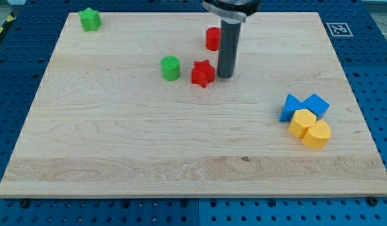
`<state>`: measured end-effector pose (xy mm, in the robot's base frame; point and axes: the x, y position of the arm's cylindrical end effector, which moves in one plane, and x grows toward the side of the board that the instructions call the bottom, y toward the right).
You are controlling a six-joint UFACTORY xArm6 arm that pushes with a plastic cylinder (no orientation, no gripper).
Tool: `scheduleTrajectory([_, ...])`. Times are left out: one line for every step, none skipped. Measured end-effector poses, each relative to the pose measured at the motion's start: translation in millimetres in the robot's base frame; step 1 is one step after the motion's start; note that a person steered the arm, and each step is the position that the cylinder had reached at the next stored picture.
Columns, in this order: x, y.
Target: Push red circle towards green star
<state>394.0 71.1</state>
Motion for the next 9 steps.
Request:
scheduleTrajectory([-12, 43])
scheduleTrajectory([-45, 67])
scheduleTrajectory([-74, 59])
scheduleTrajectory([-97, 35])
scheduleTrajectory([-102, -6])
scheduleTrajectory([-98, -51])
scheduleTrajectory([-96, -99])
scheduleTrajectory([-94, -147])
scheduleTrajectory([-96, -195])
